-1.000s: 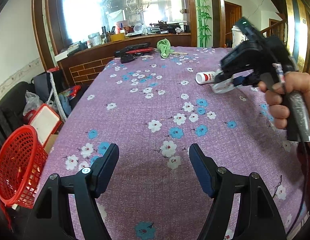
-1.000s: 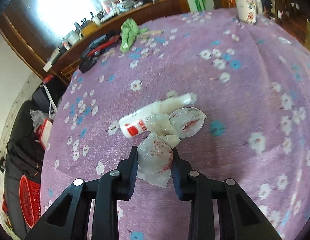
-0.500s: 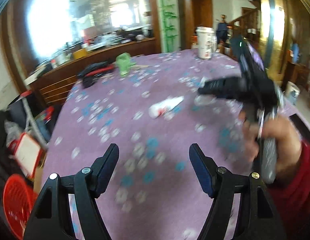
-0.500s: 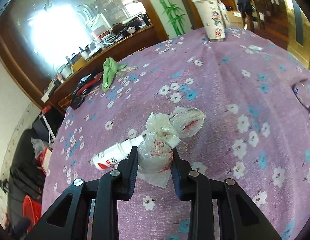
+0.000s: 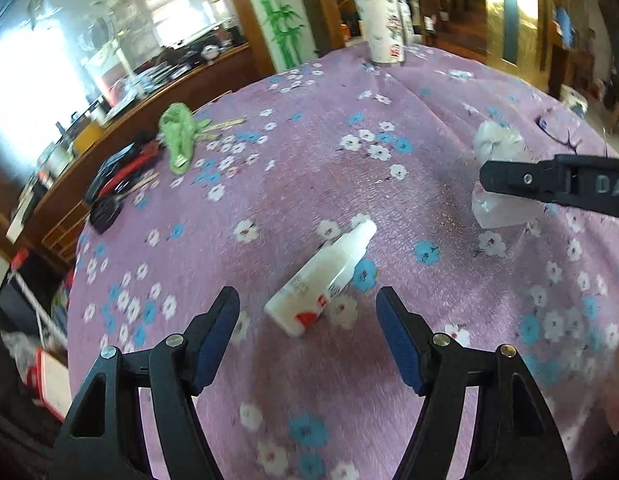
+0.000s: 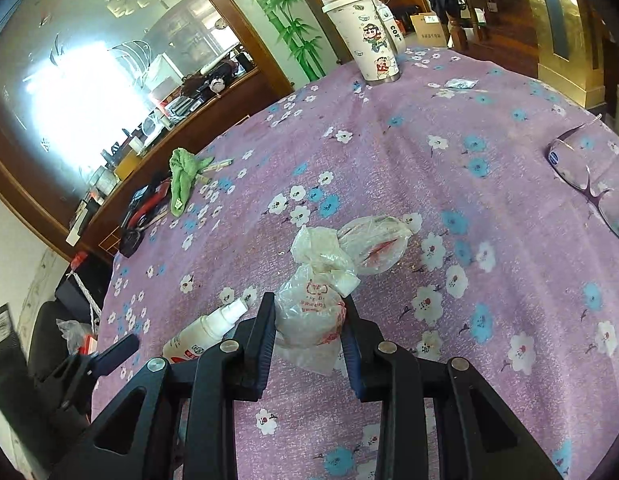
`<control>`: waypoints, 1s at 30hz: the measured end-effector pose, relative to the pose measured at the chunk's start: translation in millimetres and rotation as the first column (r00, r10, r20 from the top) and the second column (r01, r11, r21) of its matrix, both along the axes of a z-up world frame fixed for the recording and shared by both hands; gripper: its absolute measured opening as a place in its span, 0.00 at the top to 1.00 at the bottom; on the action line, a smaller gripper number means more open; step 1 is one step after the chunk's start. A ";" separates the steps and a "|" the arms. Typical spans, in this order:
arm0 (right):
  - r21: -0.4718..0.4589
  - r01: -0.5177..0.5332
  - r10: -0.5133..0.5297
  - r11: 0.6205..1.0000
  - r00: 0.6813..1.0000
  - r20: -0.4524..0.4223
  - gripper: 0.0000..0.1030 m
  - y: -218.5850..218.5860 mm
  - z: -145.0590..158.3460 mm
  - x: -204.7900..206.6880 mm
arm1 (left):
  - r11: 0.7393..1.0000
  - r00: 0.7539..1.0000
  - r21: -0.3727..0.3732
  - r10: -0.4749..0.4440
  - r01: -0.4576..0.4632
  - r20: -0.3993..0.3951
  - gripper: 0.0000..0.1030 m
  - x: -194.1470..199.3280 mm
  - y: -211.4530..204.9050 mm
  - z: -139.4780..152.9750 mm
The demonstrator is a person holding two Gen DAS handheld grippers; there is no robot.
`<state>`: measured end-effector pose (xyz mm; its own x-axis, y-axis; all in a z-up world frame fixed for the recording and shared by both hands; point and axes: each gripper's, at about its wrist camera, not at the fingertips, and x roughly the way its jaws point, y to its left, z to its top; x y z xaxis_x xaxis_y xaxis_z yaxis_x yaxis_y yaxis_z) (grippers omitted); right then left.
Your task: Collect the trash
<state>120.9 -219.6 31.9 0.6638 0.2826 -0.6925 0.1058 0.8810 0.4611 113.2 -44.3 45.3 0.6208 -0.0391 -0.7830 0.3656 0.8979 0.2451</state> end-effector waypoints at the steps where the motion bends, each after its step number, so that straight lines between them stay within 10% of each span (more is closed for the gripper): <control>1: -0.002 0.000 0.000 1.000 1.000 0.000 0.69 1.0 -0.3 0.4 | 1.000 1.000 0.006 -0.015 0.015 -0.004 0.34 3.5 -2.6 -2.9; 4: -0.005 0.000 0.000 1.000 1.000 -0.003 0.69 1.8 -1.0 1.1 | 0.999 0.999 0.025 -0.038 0.039 -0.034 0.54 13.6 -9.9 -13.8; 13: -0.026 -0.007 0.007 1.000 1.000 -0.006 0.69 6.2 -3.6 3.1 | 0.999 0.997 -0.032 0.032 -0.035 -0.075 0.72 30.3 -5.9 -34.9; 23: -0.122 -0.112 0.114 0.986 0.993 0.015 0.69 36.4 -2.2 2.7 | 0.948 0.975 -0.229 0.220 -0.222 -0.034 0.72 -1.8 41.6 -20.4; 30: -0.230 -0.281 0.299 0.932 0.953 0.046 0.68 86.9 -1.0 -10.3 | 0.894 0.909 -0.267 0.400 -0.359 0.119 0.72 -63.9 89.5 7.3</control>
<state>110.6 -132.7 30.9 0.6304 0.3191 -0.7076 -0.1981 0.9475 0.2509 49.3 45.3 52.6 0.7448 0.0569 -0.6649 -0.0421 0.9984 0.0383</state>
